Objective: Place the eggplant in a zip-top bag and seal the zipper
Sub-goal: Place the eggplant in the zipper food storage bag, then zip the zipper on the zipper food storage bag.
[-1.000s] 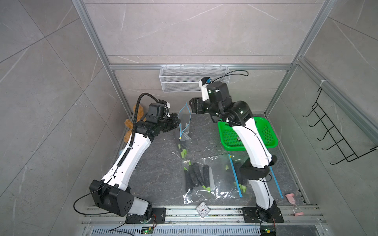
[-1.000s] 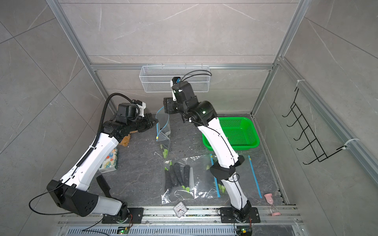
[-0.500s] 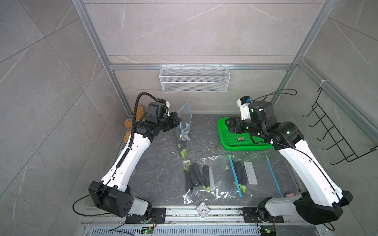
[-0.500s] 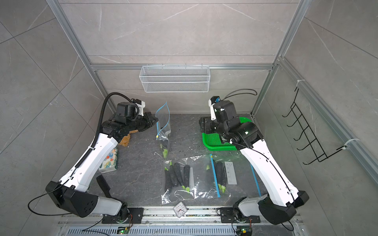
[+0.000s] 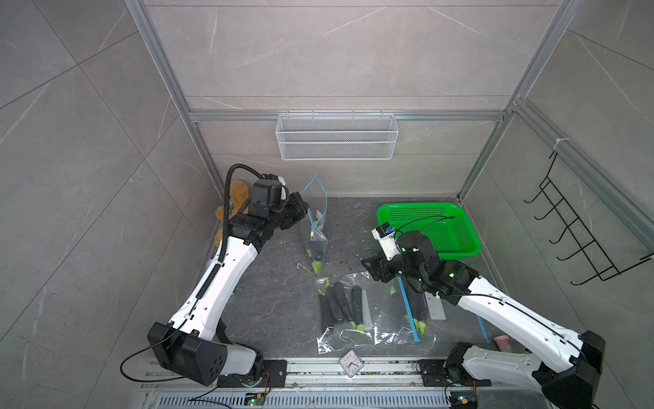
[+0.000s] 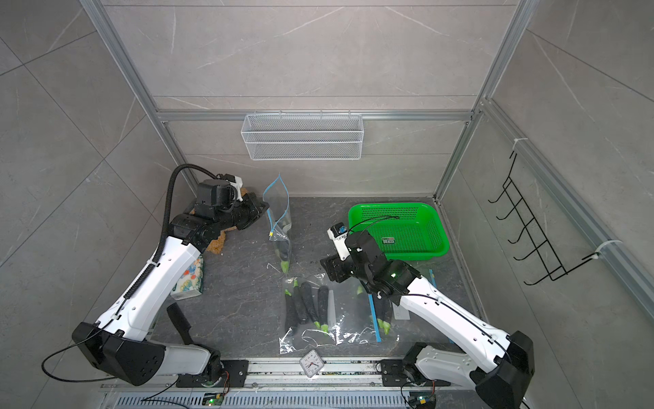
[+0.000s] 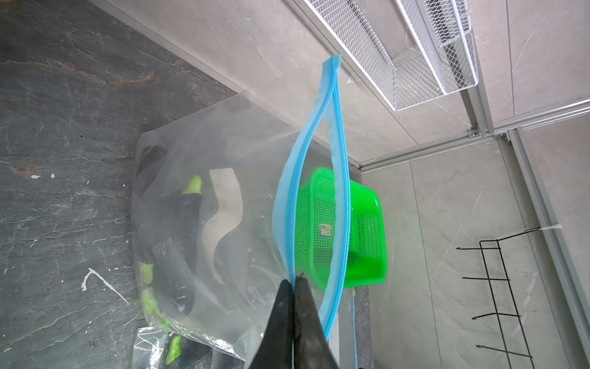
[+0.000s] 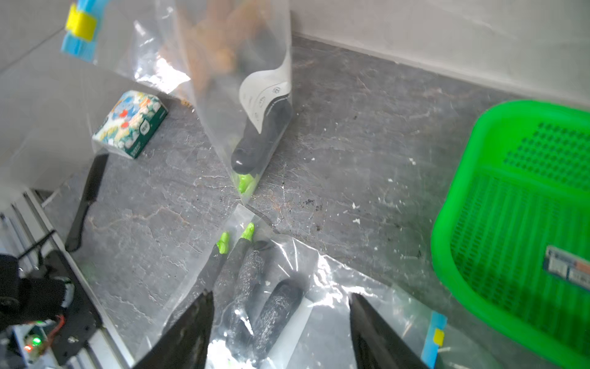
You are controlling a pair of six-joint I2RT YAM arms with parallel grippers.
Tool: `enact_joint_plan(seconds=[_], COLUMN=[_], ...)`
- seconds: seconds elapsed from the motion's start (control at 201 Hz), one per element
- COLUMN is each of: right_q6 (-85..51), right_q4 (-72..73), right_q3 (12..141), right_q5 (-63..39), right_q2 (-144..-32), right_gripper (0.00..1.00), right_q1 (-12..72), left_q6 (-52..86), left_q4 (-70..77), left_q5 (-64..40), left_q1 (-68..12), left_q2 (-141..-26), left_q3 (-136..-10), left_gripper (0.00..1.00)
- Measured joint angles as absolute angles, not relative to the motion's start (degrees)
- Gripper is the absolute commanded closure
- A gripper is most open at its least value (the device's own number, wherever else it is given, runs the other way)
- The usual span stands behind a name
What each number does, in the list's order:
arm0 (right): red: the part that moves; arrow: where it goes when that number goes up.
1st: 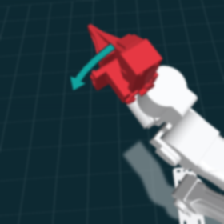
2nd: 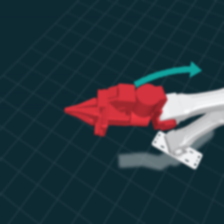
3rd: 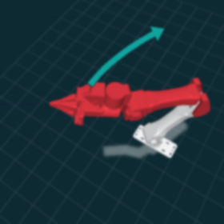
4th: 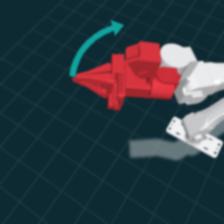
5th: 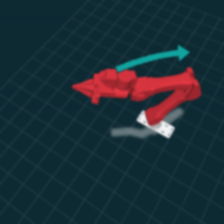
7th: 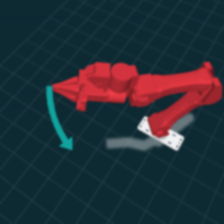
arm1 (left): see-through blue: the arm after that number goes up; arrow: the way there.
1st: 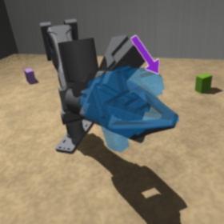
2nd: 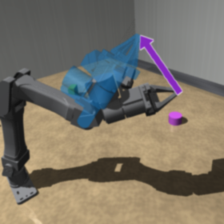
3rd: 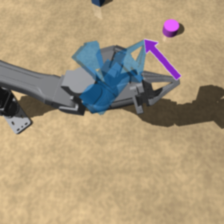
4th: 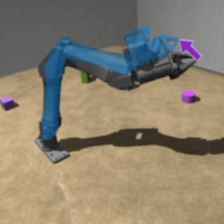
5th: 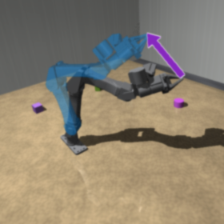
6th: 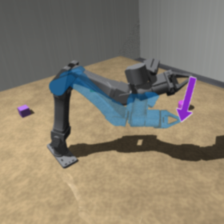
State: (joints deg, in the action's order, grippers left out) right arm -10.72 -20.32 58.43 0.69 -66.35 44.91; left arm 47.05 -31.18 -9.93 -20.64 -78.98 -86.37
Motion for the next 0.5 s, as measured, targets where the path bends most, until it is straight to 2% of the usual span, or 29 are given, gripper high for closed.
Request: enact_joint_plan(seconds=[0.07,0.139,0.279,0.363,0.498], right_q6=[-10.07,-9.02,-5.43,-2.74,0.30], right_q4=[-14.44,-7.97,4.64,10.83,17.32], right_q3=[56.10,54.37,53.60,53.60,53.63], right_q5=[1.96,3.70,8.62,11.11,13.85], right_q2=[-66.37,-66.98,-71.26,-74.43,-79.59], right_gripper=[0.58,0.58,0.50,0.41,0.37], right_q1=[46.68,48.97,54.63,57.32,59.29], left_q6=[47.79,48.51,49.89,50.61,51.48], left_q4=[-31.20,-31.18,-31.16,-31.14,-30.85], left_q5=[-9.08,-8.45,-7.35,-6.79,-6.13], left_q1=[-20.64,-20.64,-20.64,-20.64,-20.64], left_q2=[-78.98,-78.96,-78.83,-78.70,-78.46], left_q3=[-86.37,-86.37,-86.37,-86.37,-86.37], left_gripper=[1.00,1.00,1.00,1.00,1.00])
